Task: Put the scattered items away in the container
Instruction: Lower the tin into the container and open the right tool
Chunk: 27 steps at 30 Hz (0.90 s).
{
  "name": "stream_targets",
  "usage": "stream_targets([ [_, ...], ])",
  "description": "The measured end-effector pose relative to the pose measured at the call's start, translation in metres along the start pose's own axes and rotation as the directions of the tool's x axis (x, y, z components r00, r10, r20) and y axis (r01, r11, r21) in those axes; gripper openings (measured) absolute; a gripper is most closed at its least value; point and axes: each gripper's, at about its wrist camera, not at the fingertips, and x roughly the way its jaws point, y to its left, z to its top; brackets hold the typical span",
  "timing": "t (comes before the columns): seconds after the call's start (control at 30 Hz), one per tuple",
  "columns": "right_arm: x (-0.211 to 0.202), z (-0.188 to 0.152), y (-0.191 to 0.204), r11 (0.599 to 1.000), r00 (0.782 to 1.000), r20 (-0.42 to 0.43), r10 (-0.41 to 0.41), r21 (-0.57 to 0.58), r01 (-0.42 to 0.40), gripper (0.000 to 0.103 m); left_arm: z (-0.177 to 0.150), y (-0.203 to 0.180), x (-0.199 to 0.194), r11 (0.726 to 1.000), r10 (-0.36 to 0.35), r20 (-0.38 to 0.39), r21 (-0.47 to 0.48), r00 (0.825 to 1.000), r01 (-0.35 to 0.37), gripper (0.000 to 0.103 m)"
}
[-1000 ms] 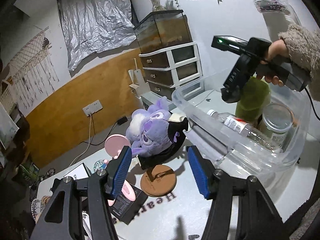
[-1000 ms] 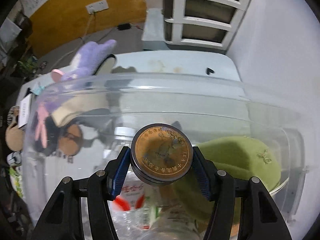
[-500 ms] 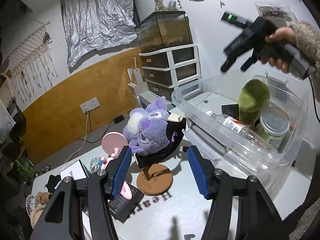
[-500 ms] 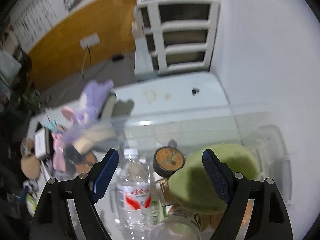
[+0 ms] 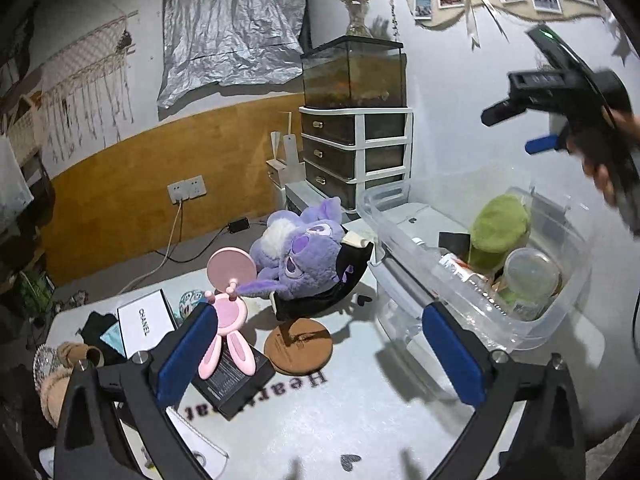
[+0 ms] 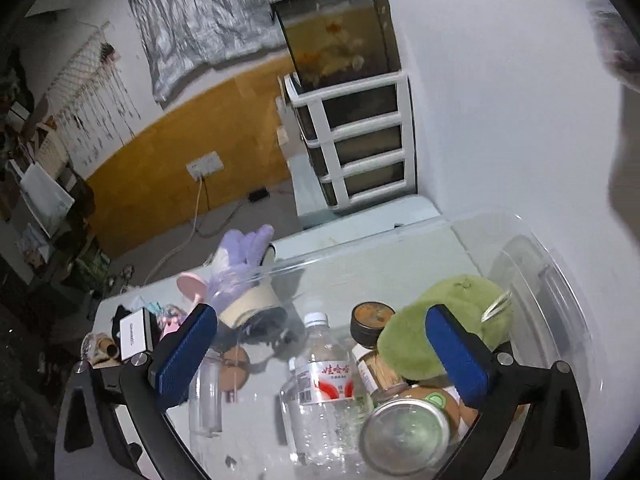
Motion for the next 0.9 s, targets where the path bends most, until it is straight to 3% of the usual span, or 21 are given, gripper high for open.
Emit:
stream_targets([
  [0.23, -0.014, -0.036, 0.016, 1.0, 0.996, 0.087, -0.006, 0.017, 0.005, 0.103, -0.002, 0.011, -0.012, 0.998, 0.048, 0.017, -0.047, 0.999, -0.047, 0.103],
  [0.53, -0.017, -0.089, 0.048, 0.998, 0.993, 0.114, -0.04, -0.04, 0.045, 0.103, -0.014, 0.027, -0.024, 0.989, 0.097, 0.009, -0.109, 0.995, -0.096, 0.103],
  [0.67, -0.023, -0.11, 0.059, 0.999, 0.993, 0.117, -0.017, -0.031, 0.021, 0.103, -0.02, 0.033, -0.027, 0.989, 0.092, -0.003, -0.119, 0.996, -0.092, 0.103],
  [0.9, -0.027, -0.142, 0.076, 0.998, 0.988, 0.145, -0.053, -0.038, 0.059, 0.103, -0.033, 0.044, -0.036, 0.987, 0.076, -0.014, -0.138, 0.997, -0.078, 0.103],
])
